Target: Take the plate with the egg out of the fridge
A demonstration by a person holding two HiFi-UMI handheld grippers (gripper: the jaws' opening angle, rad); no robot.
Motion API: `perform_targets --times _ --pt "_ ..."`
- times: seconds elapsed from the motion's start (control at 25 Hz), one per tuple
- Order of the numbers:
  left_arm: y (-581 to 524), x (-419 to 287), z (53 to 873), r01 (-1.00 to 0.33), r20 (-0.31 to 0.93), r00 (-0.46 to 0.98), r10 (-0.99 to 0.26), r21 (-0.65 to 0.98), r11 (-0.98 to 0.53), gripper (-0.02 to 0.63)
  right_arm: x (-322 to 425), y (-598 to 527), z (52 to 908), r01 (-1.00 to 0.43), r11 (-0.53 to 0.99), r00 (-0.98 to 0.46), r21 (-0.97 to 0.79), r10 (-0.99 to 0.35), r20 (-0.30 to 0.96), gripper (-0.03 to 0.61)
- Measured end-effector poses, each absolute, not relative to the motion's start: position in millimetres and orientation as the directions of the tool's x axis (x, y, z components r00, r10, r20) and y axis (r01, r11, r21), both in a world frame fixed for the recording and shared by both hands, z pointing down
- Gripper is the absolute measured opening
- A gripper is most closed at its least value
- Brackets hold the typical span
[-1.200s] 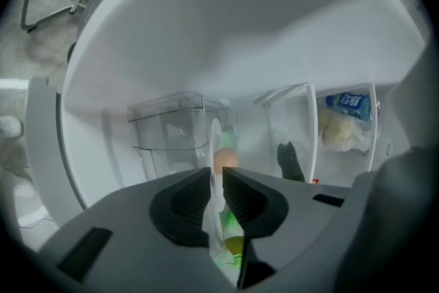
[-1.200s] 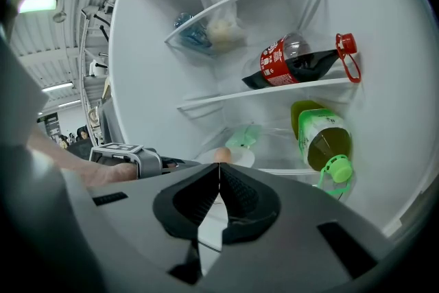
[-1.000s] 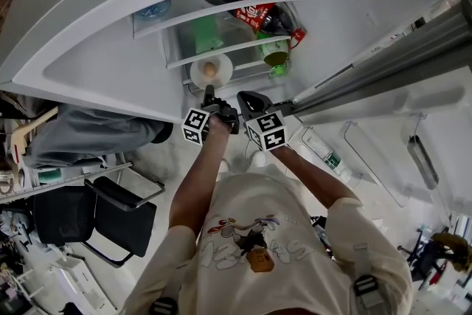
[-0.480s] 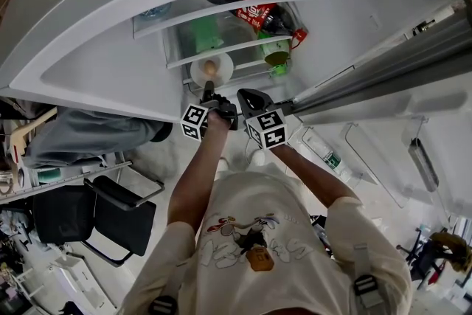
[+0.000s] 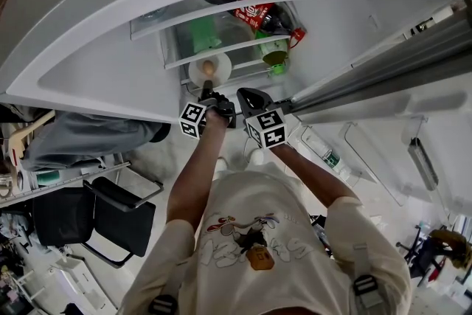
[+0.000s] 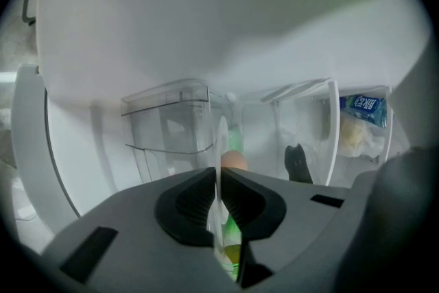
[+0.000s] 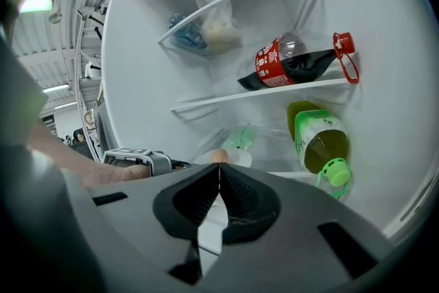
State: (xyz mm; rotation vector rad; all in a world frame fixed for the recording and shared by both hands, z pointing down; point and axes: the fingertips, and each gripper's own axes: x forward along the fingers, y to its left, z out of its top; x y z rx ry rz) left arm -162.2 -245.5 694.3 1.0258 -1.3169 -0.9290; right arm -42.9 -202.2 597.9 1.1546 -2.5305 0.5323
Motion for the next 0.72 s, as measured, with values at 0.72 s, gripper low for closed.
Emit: perform_targets --times 0.72 --pt "-234 -152 691 0.008 0.312 0.069 -0.947 0.950 0.314 0.018 -41 -198 594 -0.776 0.597 -0.621 -0.204 -0.668 0.410 0.008"
